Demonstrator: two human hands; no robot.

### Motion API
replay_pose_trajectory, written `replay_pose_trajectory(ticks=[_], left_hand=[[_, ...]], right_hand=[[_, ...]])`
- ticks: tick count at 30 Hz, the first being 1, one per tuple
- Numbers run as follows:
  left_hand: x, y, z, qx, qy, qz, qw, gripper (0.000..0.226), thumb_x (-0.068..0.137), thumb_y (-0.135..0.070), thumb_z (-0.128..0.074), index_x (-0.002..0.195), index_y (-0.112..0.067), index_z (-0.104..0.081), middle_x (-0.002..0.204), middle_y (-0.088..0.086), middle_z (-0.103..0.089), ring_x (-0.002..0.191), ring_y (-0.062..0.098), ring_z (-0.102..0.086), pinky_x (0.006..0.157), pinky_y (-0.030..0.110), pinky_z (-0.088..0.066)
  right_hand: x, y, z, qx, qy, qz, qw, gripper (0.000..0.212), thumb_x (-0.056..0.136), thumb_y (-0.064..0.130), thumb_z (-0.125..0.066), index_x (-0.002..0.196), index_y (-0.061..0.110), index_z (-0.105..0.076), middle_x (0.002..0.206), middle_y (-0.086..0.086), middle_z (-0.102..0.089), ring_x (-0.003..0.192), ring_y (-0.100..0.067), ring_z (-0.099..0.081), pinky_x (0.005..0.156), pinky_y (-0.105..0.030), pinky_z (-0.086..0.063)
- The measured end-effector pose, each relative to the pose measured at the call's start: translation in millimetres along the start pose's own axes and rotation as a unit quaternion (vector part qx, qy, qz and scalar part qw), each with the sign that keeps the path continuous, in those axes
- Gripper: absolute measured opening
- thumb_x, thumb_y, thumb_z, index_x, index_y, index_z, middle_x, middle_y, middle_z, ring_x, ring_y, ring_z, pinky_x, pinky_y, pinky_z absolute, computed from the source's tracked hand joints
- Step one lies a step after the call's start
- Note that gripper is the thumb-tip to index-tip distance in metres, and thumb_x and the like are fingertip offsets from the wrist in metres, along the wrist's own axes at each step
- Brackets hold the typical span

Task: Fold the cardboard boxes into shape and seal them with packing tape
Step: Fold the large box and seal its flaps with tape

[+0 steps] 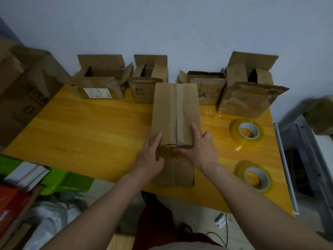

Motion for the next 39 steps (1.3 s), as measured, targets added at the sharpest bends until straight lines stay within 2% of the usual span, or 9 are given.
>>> replay_pose_trajectory(ticks=[4,8,16,21,23,26,28,34,39], left_hand=[[3.8,1.0,3.4,0.002,-0.013,-0.014,1.0,0.077,0.088,-0.024,-0.055,0.151,-0.038,-0.012,0.143,0.006,-0.038,0.122,0.024,-0.045,0.1,0.033,-0.041],[15.1,-1.3,15.6,0.033,-0.036,0.002,0.999,0.074,0.075,-0.06,-0.067,0.137,-0.04,-0.031,0.122,-0.002,-0.032,0.112,0.019,-0.045,0.082,0.026,-0.043],[54.6,-36.9,3.4,0.263,-0.001,-0.044,0.964,0.116,0.058,-0.083,-0.06,0.149,-0.04,-0.003,0.157,-0.003,0.019,0.144,0.033,0.017,0.115,0.052,-0.016],[54.6,-31.7,-2.6,0.248,-0.01,-0.025,0.968,0.125,0.058,-0.074,-0.071,0.149,-0.034,0.005,0.157,0.001,0.021,0.144,0.029,0.02,0.115,0.05,-0.02],[54.0,-30.1,-2.1,0.254,-0.012,-0.053,0.966,0.126,0.062,-0.07,-0.071,0.151,-0.028,0.007,0.158,0.004,0.019,0.145,0.026,0.02,0.118,0.047,-0.007],[44.4,-28.7,-0.4,0.276,-0.044,-0.14,0.95,0.109,0.076,-0.068,-0.059,0.153,-0.016,-0.001,0.161,0.008,0.006,0.146,0.022,0.014,0.116,0.041,0.015],[34.7,-29.7,0.4,0.268,-0.06,-0.198,0.941,0.091,0.084,-0.06,-0.055,0.151,-0.01,-0.019,0.16,0.007,-0.014,0.148,0.023,-0.002,0.117,0.039,0.01],[27.7,-33.9,2.3,0.274,-0.047,-0.242,0.93,0.071,0.092,-0.044,-0.056,0.149,-0.013,-0.027,0.156,0.002,-0.027,0.146,0.026,-0.016,0.119,0.041,0.0],[10.1,-52.1,11.5,0.229,-0.111,-0.338,0.906,0.052,0.078,-0.02,-0.077,0.125,-0.004,-0.061,0.13,0.011,-0.06,0.123,0.031,-0.054,0.104,0.054,-0.04]], right_hand=[[-4.0,0.6,-1.0,-0.034,-0.035,0.029,0.998,0.105,0.069,0.065,-0.068,0.149,0.033,-0.008,0.12,-0.004,-0.034,0.111,-0.026,-0.047,0.08,-0.037,-0.051],[-3.8,-3.2,0.1,-0.049,-0.033,0.049,0.997,0.101,0.073,0.053,-0.073,0.148,0.035,-0.007,0.121,-0.003,-0.037,0.11,-0.025,-0.05,0.079,-0.036,-0.05],[-1.6,-11.7,6.5,-0.1,-0.013,0.109,0.989,0.098,0.08,0.039,-0.071,0.15,0.034,-0.002,0.126,-0.006,-0.037,0.116,-0.026,-0.042,0.09,-0.037,-0.047],[-7.9,-7.7,13.1,-0.132,0.021,0.142,0.981,0.095,0.081,0.057,-0.062,0.152,0.025,-0.007,0.158,-0.011,-0.001,0.146,-0.031,0.0,0.117,-0.042,-0.02],[-16.1,5.1,22.0,-0.153,-0.032,0.208,0.966,0.083,0.086,0.06,-0.049,0.151,0.02,-0.016,0.16,-0.01,0.004,0.147,-0.028,0.01,0.12,-0.044,-0.011],[-33.0,30.8,20.2,-0.14,-0.045,0.344,0.928,0.064,0.096,0.053,-0.029,0.146,0.014,-0.034,0.157,-0.008,-0.023,0.147,-0.023,-0.01,0.119,-0.047,-0.016],[-36.7,37.5,7.1,-0.154,0.016,0.381,0.912,0.062,0.098,0.051,-0.018,0.146,0.015,-0.034,0.154,-0.004,-0.031,0.146,-0.017,-0.018,0.12,-0.042,-0.012],[5.0,29.6,2.6,-0.204,0.057,0.293,0.932,0.058,0.101,0.045,-0.011,0.151,0.017,-0.018,0.16,0.0,-0.014,0.147,-0.013,-0.003,0.121,-0.035,0.0],[12.1,30.5,4.1,-0.16,0.074,0.267,0.947,0.053,0.103,0.038,-0.017,0.151,0.016,-0.022,0.159,0.001,-0.016,0.147,-0.013,0.002,0.12,-0.03,0.003]])
Point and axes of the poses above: each hand's wrist, its own x-axis towards the middle knuckle, its own z-axis out of the back of the hand, y = z × x, the point moved 6 cm from there along x, towards the middle knuckle
